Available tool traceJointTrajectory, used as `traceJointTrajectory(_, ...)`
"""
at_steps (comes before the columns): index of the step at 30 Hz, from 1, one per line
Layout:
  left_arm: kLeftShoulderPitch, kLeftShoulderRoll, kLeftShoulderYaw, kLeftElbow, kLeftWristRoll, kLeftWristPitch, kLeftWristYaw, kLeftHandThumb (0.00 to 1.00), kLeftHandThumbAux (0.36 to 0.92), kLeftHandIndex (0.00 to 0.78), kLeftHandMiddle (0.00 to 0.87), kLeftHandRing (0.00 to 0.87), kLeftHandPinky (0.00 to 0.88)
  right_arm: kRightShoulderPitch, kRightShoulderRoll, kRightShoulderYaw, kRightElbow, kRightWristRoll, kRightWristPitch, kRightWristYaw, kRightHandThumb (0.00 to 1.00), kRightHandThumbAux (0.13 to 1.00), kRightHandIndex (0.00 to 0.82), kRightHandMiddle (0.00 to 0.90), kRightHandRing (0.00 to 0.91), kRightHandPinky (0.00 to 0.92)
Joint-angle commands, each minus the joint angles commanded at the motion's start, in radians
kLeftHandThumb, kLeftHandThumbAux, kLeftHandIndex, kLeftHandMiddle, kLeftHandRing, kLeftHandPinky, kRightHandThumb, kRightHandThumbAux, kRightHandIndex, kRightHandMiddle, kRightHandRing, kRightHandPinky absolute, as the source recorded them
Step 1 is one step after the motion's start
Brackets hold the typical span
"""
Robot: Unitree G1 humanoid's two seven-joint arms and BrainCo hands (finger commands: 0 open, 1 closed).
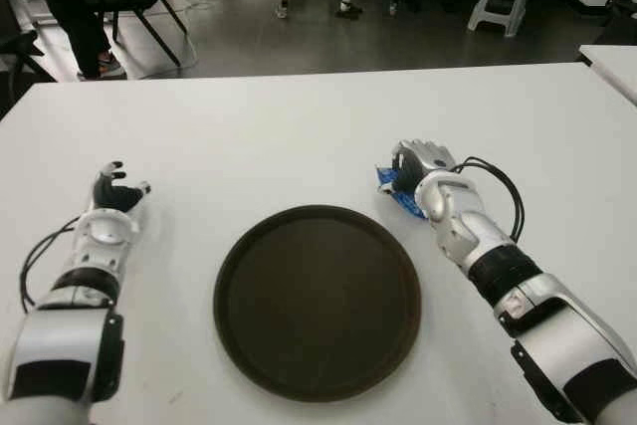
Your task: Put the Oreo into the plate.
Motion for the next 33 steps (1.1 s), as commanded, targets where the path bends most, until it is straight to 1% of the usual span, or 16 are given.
traceJointTrajectory(2,0.000,0.000,-0.002,0.000,0.003,0.001,0.003,0.264,0.744,0.076,0.179,0.202,0.210,0.000,-0.001,-0.002,-0.002,0.001,-0.001,-0.001,0.413,0.781,0.656,0.793,0.803,0.809)
traceJointTrajectory(10,0.001,0.000,0.000,0.000,0.002,0.001,0.003,0.280,0.736,0.069,0.167,0.190,0.197,0.005,-0.003,-0.011,-0.013,0.000,-0.010,-0.029,0.443,0.782,0.651,0.792,0.805,0.810)
traceJointTrajectory(16,0.001,-0.001,0.007,0.000,-0.004,-0.001,-0.002,0.296,0.733,0.065,0.171,0.196,0.211,0.010,-0.004,-0.022,-0.025,0.004,-0.023,-0.060,0.448,0.781,0.699,0.808,0.814,0.816)
traceJointTrajectory(22,0.001,-0.001,0.008,0.000,-0.003,-0.001,-0.002,0.293,0.733,0.067,0.169,0.195,0.208,0.011,-0.016,-0.034,-0.036,0.010,-0.059,-0.079,0.435,0.792,0.713,0.813,0.818,0.819)
traceJointTrajectory(26,0.001,-0.001,0.005,-0.001,0.000,-0.004,0.002,0.311,0.745,0.070,0.169,0.191,0.200,0.010,-0.022,-0.047,-0.045,0.012,-0.081,-0.092,0.410,0.806,0.722,0.817,0.821,0.824)
traceJointTrajectory(30,0.002,0.000,0.005,-0.001,0.000,-0.005,0.001,0.319,0.750,0.074,0.171,0.194,0.201,0.015,-0.029,-0.061,-0.073,0.017,-0.086,-0.091,0.412,0.804,0.729,0.821,0.825,0.828)
traceJointTrajectory(33,0.002,0.000,0.008,0.000,-0.003,-0.004,-0.003,0.311,0.749,0.073,0.171,0.196,0.208,0.032,-0.034,-0.082,-0.134,0.029,-0.081,-0.079,0.416,0.798,0.733,0.824,0.828,0.831)
